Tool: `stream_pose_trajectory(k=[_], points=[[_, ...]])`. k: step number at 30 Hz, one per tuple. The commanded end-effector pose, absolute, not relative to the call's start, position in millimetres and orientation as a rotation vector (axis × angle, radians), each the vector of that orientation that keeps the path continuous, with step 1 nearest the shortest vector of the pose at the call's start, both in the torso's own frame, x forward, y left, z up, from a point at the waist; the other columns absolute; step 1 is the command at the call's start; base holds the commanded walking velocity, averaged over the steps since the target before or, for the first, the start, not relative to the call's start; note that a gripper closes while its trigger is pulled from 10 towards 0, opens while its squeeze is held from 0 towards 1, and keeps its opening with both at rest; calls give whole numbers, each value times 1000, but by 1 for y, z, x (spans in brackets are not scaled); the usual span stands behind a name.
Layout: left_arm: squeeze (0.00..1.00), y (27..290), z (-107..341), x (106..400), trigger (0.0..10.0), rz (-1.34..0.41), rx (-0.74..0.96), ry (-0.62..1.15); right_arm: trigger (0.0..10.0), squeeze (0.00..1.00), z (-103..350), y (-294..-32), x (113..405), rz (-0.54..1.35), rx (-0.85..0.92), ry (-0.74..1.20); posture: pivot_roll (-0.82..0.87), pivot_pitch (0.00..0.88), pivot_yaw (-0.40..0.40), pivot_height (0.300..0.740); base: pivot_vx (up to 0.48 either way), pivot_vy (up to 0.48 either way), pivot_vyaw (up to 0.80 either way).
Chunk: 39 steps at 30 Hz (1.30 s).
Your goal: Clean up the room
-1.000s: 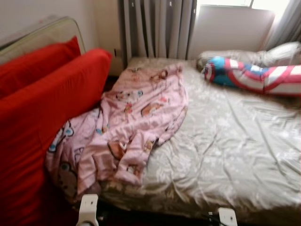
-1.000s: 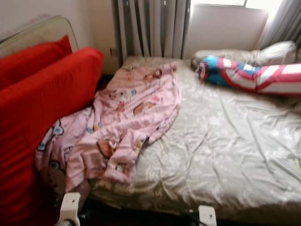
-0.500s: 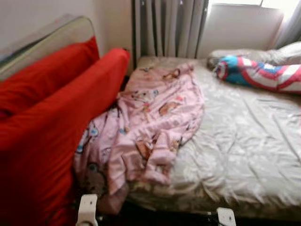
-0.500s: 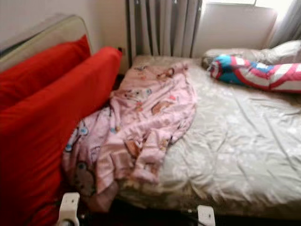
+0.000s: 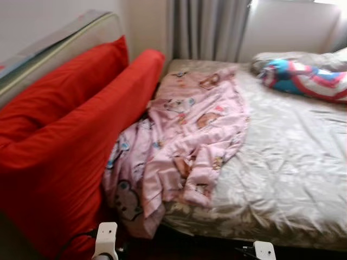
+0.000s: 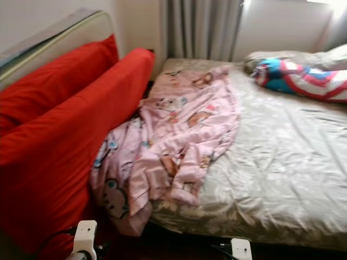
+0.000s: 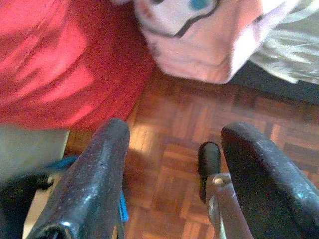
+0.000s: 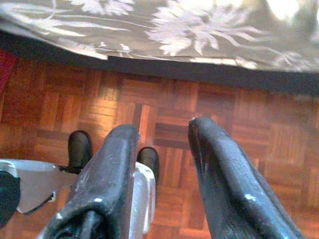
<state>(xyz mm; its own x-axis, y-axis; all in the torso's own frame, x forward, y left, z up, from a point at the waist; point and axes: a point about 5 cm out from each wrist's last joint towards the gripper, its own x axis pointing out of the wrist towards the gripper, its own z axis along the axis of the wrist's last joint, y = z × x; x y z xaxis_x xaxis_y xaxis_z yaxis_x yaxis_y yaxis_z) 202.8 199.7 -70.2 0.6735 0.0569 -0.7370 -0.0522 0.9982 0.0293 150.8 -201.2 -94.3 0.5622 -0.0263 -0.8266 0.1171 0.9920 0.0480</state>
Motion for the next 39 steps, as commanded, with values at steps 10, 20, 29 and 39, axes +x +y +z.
stream_pose_trajectory(k=[10, 20, 29, 39], points=[[0, 201, -71, 200, 10000, 57, 16, 842, 10000, 0, -94, -200, 151, -82, 106, 970, -27, 11, -6, 738, 0, 0, 800], [0, 201, -71, 200, 10000, 57, 16, 842, 10000, 0, -94, -200, 151, -82, 106, 970, -27, 11, -6, 738, 0, 0, 800], [0, 201, -71, 200, 10000, 57, 16, 842, 10000, 0, -94, -200, 151, -82, 106, 970, -27, 11, -6, 738, 0, 0, 800], [0, 200, -71, 201, 10000, 31, 30, 836, 10000, 0, -95, -200, 150, -124, 140, 964, -27, 0, -7, 738, 0, 0, -102]])
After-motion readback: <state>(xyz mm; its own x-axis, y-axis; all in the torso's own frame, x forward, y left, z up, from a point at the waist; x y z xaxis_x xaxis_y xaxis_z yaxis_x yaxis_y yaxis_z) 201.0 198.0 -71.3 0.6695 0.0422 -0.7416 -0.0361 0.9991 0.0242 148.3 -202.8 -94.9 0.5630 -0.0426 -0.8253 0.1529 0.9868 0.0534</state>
